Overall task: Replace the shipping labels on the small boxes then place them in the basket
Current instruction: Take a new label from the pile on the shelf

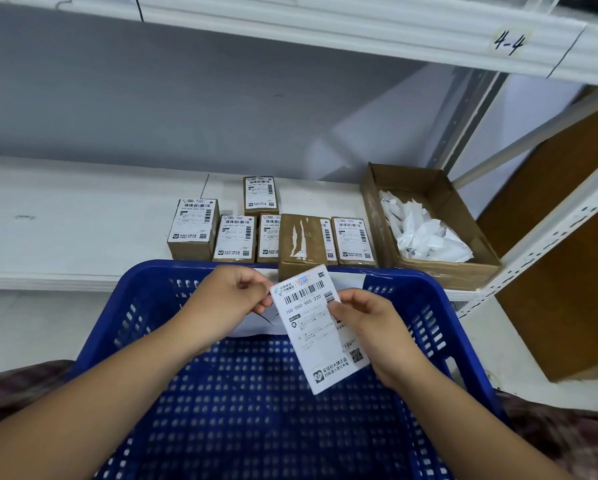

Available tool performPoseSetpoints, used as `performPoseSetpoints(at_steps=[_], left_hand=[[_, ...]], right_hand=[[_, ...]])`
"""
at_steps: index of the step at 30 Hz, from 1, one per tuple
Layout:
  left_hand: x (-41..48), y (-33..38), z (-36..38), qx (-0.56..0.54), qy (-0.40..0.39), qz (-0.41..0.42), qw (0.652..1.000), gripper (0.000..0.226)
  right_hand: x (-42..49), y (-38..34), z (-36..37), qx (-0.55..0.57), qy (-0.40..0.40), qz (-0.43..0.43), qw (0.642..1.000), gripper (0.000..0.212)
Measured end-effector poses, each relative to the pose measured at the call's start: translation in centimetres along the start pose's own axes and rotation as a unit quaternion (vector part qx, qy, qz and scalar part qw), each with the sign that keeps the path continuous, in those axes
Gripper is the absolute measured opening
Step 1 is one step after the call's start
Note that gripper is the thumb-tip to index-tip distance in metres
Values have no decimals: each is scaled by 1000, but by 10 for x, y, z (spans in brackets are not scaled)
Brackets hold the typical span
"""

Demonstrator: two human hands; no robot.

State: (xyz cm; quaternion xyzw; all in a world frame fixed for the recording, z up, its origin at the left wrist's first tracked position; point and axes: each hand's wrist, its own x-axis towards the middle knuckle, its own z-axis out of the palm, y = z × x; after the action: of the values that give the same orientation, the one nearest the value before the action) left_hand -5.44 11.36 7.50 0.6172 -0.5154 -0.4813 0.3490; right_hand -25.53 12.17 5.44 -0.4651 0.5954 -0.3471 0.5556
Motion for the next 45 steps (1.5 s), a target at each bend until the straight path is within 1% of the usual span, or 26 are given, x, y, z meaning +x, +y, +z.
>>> performPoseSetpoints(at_steps=[4, 10, 15, 19, 21, 24, 25, 27, 29, 30, 34, 38, 41, 45], left_hand=[[-2, 1, 0, 22, -9, 18, 1000, 20], [-2, 1, -1, 7, -29, 1, 1000, 18], [-4, 3, -1, -88, -69, -56, 992, 16], [-7, 5, 2, -152, -87, -84, 981, 13], [-8, 4, 4, -162, -86, -91, 979, 13], [-11, 1, 11, -157, -79, -94, 980, 13], [-11, 0, 14, -150, -74, -92, 982, 14], [-13, -2, 20, -120, -63, -80, 988, 18], [-14, -4, 24, -85, -59, -59, 993, 19], [-15, -4, 26, -71, -60, -51, 994, 18], [-15, -7, 27, -49, -68, -35, 996, 12], [-16, -8, 28, -47, -73, -18, 996, 7], [-16, -6, 29, -40, -67, -11, 997, 12], [-14, -7, 31, -55, -60, -24, 996, 20]], right_hand=[[0, 1, 0, 4, 4, 4, 1000, 11], [1, 2, -1, 6, 2, 10, 1000, 10], [1, 4, -1, 2, 4, 9, 1000, 10], [3, 6, 2, -18, 16, 5, 1000, 6], [3, 8, 5, -28, 35, -18, 999, 12], [-1, 12, 11, -133, 101, -104, 981, 27], [-4, 11, 14, -147, 101, -130, 975, 27], [-10, 9, 21, -133, 57, -152, 978, 18], [-16, 7, 28, -110, 14, -154, 982, 7], [-18, 8, 30, -103, 3, -154, 983, 5], [-18, 11, 33, -49, -17, -120, 991, 11], [-17, 11, 33, -33, -13, -103, 994, 15], [-16, 10, 32, -31, -10, -99, 995, 19], [-15, 9, 28, -60, 6, -98, 993, 20]])
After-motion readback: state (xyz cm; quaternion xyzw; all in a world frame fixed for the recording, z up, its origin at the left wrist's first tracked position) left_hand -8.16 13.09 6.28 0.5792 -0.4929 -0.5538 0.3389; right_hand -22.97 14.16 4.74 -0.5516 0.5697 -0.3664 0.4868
